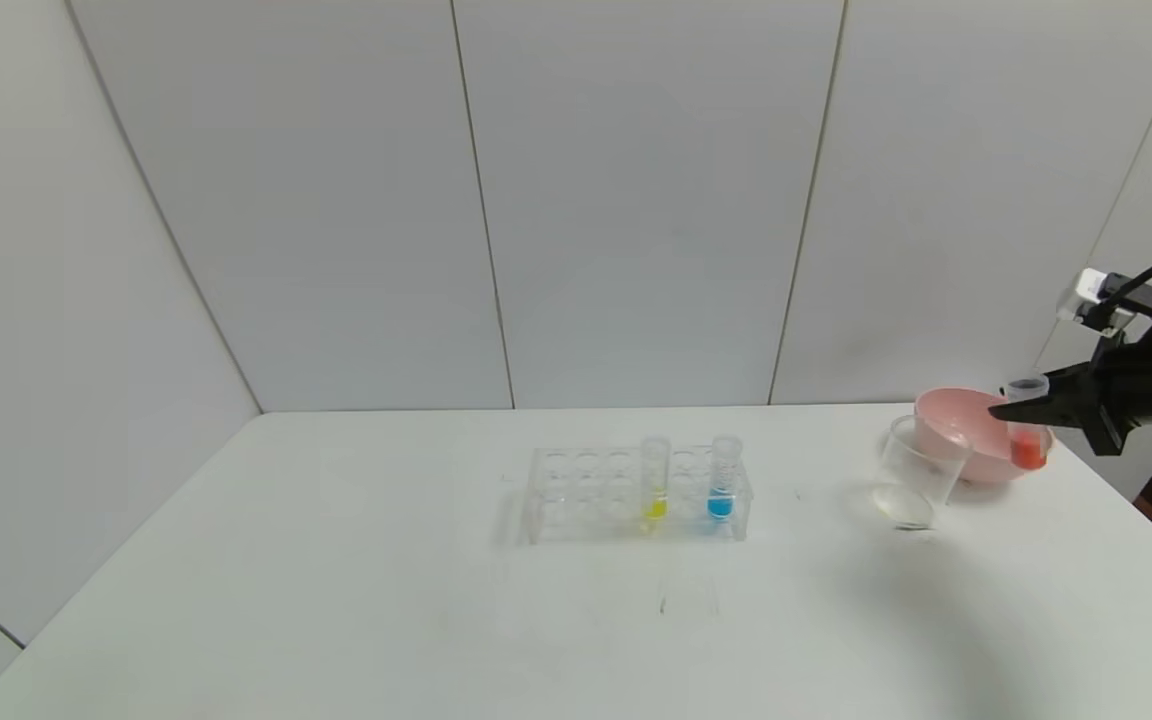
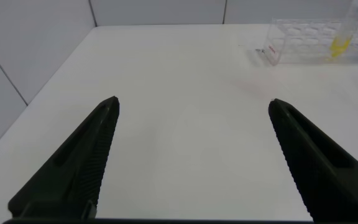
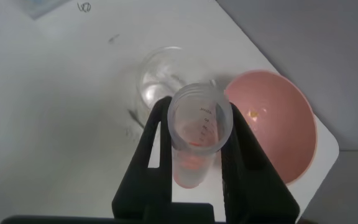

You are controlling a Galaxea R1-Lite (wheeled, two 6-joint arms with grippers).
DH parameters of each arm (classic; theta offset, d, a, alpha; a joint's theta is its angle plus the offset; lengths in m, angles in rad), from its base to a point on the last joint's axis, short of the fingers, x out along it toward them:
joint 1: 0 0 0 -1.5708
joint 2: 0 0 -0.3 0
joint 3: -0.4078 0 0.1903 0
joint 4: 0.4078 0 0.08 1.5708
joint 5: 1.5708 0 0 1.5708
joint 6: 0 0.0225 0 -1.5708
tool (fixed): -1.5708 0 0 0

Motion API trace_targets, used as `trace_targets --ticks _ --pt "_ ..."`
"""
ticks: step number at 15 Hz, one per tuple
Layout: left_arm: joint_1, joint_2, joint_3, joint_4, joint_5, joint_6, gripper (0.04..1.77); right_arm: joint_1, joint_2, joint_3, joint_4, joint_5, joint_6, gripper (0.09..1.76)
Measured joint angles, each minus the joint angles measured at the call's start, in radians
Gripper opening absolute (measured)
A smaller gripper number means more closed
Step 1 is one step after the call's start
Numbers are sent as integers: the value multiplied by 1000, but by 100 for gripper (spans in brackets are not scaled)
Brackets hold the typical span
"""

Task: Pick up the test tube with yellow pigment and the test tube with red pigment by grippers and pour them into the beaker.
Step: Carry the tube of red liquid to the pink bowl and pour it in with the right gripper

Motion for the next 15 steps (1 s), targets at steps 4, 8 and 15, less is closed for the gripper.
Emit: trace_targets --ticks 4,8,15 --pt "0 0 0 0 0 0 172 5 51 -138 136 -111 -94 51" --pt "0 0 0 0 0 0 172 21 99 -238 180 -203 -210 51" --pt "0 0 0 0 0 0 172 68 158 -474 510 -276 -322 51"
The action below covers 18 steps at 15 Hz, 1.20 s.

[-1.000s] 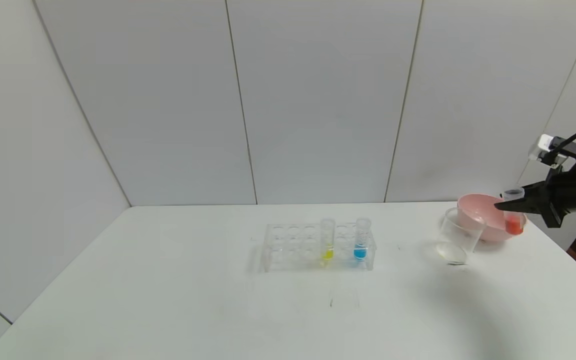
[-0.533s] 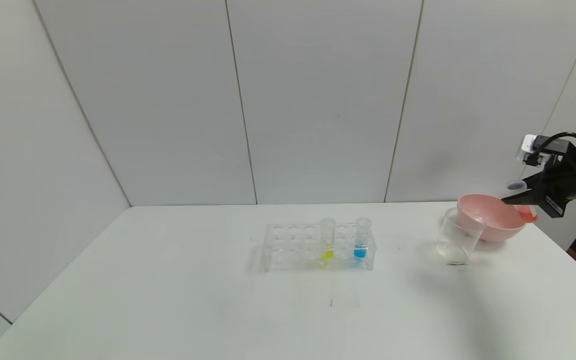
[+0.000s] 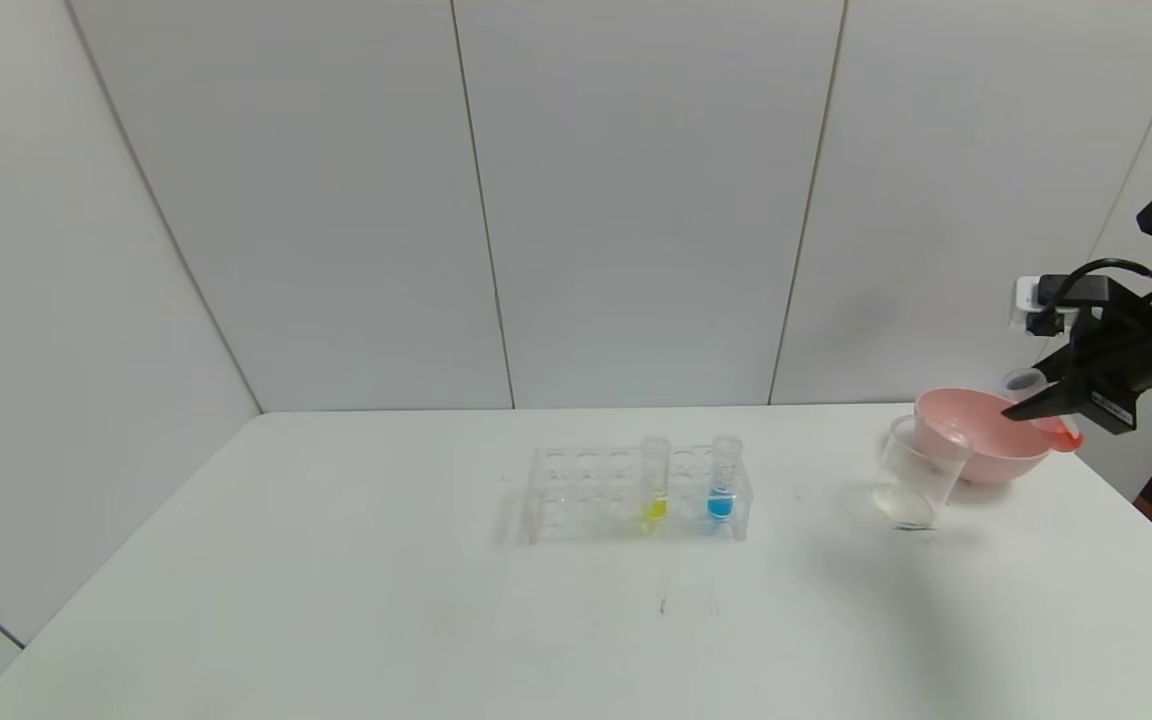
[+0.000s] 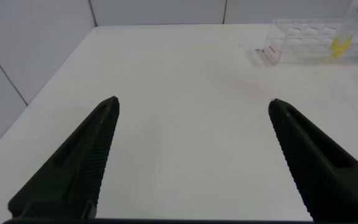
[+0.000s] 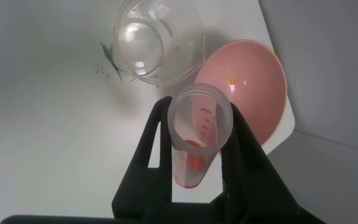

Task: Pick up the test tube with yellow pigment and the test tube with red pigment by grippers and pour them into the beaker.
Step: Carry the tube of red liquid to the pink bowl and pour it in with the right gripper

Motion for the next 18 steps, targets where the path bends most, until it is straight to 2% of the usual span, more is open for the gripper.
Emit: trace_targets --ticks 2,4,8,18 --pt "0 0 0 0 0 0 172 15 25 -77 58 -44 -32 51" --pt "0 0 0 0 0 0 172 38 46 -111 58 -112 -56 51" --pt "0 0 0 0 0 0 172 85 77 -124 9 -211 -66 51" --pt "0 0 0 0 0 0 172 130 119 -128 7 -349 -87 51"
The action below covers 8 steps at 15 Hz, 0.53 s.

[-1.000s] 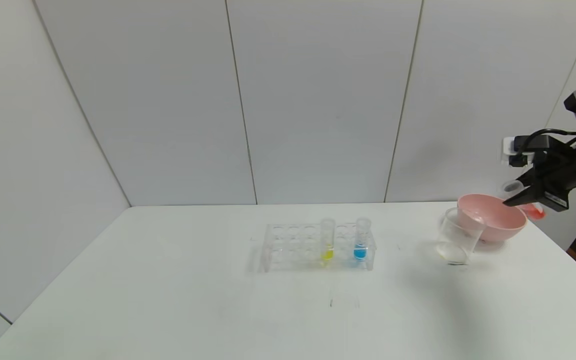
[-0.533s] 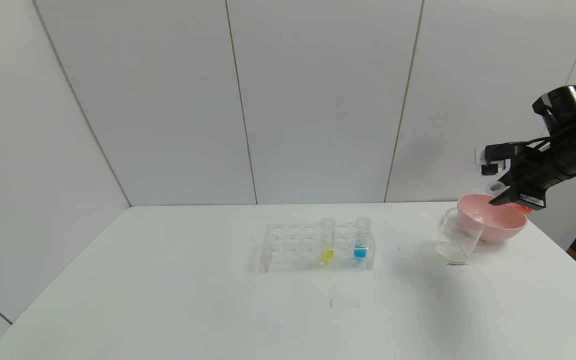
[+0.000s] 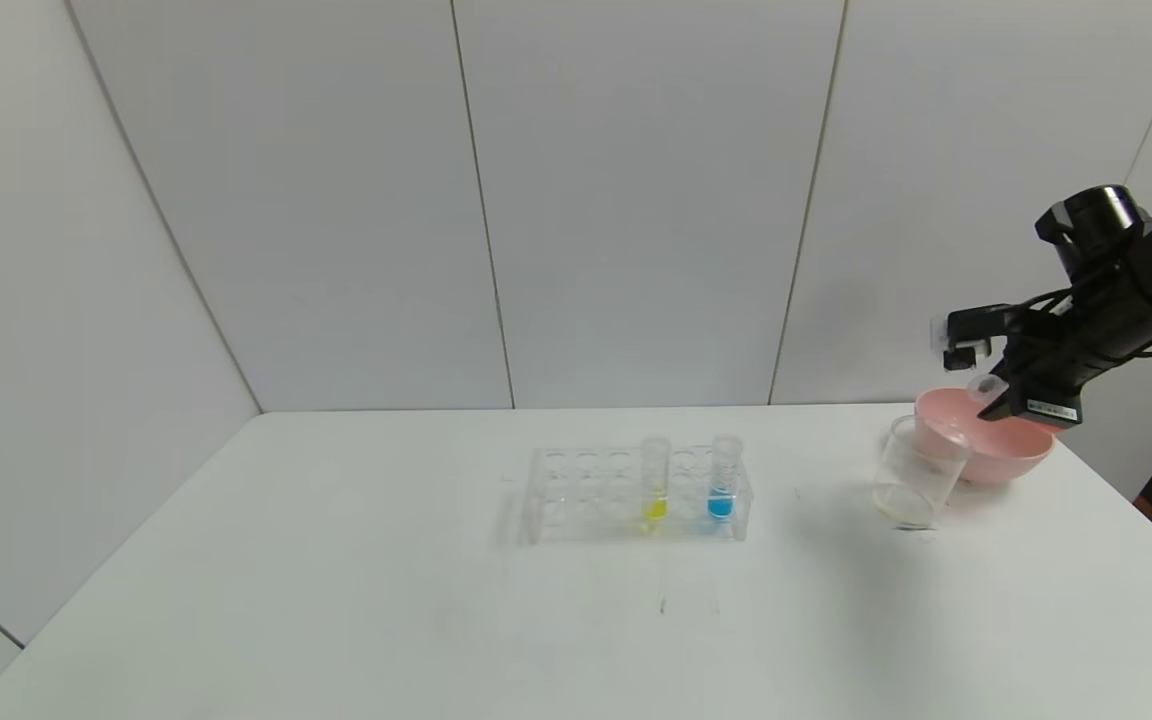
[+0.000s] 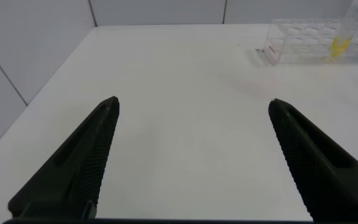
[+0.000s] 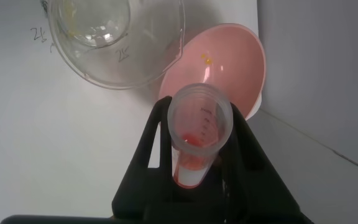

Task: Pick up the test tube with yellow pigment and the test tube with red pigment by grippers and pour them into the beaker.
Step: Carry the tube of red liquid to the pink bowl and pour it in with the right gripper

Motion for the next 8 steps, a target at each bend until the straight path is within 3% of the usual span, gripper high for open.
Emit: trace_targets --ticks 8 --pt "0 0 0 0 0 0 172 21 27 0 -29 -66 -9 51"
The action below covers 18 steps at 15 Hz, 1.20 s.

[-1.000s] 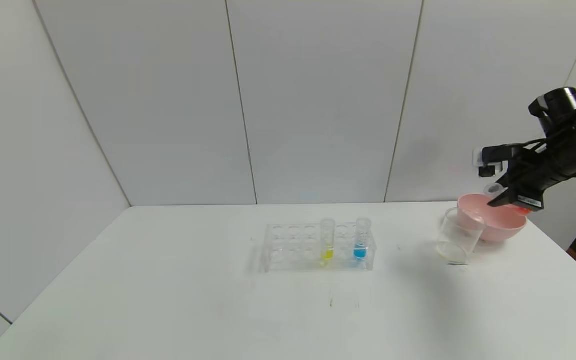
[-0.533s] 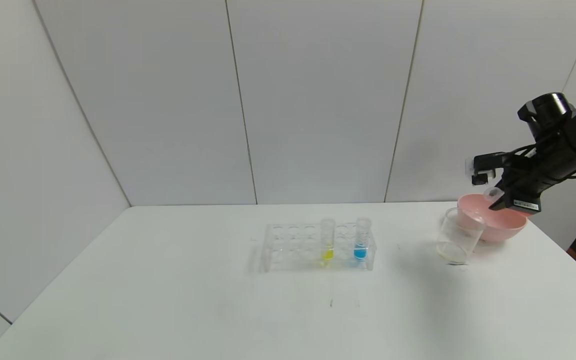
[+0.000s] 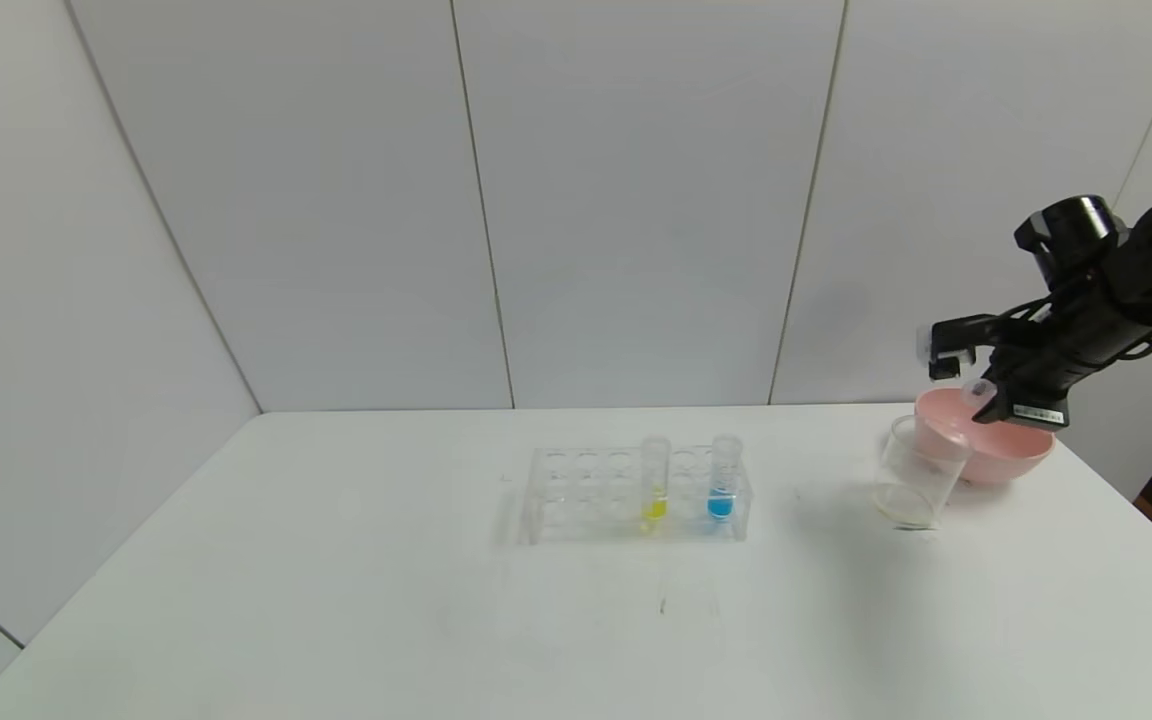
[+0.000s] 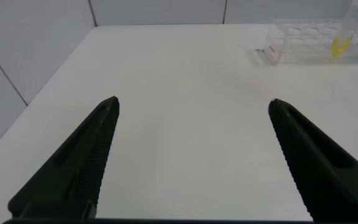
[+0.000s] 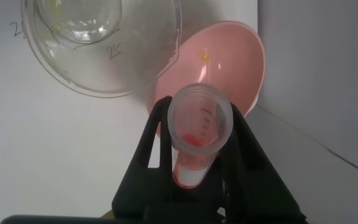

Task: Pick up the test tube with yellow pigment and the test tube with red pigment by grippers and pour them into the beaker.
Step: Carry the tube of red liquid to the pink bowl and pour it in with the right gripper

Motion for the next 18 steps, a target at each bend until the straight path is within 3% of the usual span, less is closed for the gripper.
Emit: trace_targets --ticks 18 --pt "0 0 0 0 0 0 172 60 -5 0 -32 -229 -33 51"
